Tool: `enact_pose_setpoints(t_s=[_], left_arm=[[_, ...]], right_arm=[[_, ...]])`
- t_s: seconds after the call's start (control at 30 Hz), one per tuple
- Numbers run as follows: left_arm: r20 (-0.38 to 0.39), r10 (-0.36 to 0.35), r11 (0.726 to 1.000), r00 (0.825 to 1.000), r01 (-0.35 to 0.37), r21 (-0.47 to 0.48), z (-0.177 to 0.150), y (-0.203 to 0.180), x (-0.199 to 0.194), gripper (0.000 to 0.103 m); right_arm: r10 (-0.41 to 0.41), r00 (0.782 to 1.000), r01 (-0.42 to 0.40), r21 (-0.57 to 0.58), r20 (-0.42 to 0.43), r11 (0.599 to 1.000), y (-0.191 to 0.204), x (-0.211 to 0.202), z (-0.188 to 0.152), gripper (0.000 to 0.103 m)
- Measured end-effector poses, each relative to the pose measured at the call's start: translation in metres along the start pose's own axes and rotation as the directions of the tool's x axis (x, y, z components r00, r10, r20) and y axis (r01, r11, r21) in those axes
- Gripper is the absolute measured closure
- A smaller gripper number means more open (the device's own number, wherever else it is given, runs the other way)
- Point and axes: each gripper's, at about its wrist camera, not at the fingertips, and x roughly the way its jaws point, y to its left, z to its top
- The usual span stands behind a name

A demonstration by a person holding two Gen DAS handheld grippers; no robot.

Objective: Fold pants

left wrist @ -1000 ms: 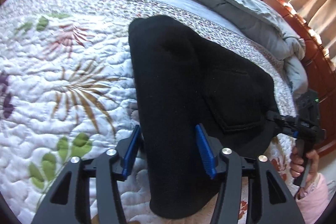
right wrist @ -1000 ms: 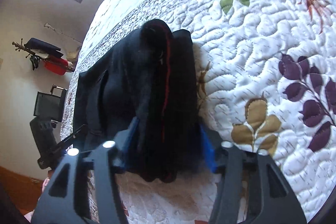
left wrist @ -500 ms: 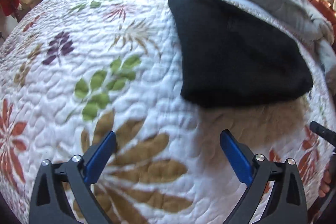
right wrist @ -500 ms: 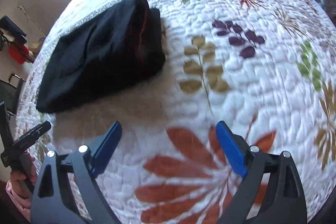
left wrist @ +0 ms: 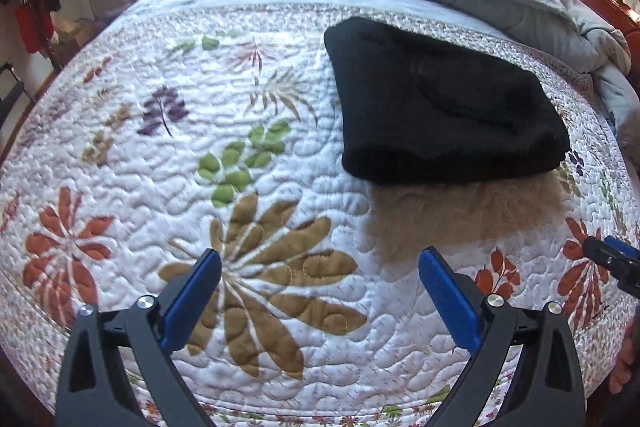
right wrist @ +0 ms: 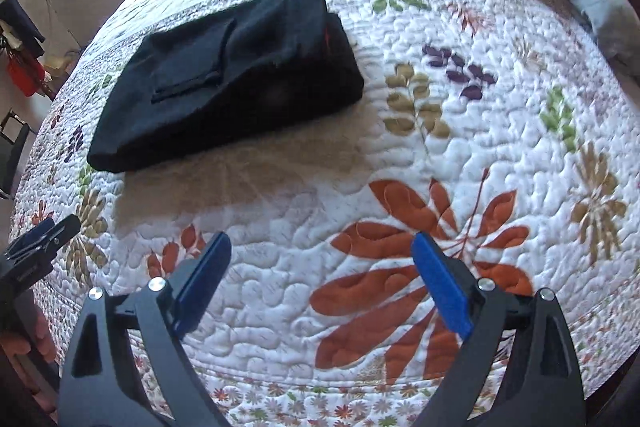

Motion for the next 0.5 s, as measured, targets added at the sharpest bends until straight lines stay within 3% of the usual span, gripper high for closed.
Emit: enact_pose_setpoints(t_s=[0.23, 0.5], left_arm=[[0.034, 0.003, 1.000, 0.999, -0.004, 0.023, 0.035, -0.014, -0.021, 0.004], [0.072, 0.017, 0.999, 0.997, -0.020, 0.050, 0.045, -0.026, -0.045, 0.004]], right_arm=[[0.003, 0.999, -0.003, -0.007, 0.046, 1.000, 0.008, -0.026, 0.025, 0.011], [0.030, 0.998, -0.031, 0.010, 0.059, 0.999, 0.016, -0.041, 0.033, 0.009]])
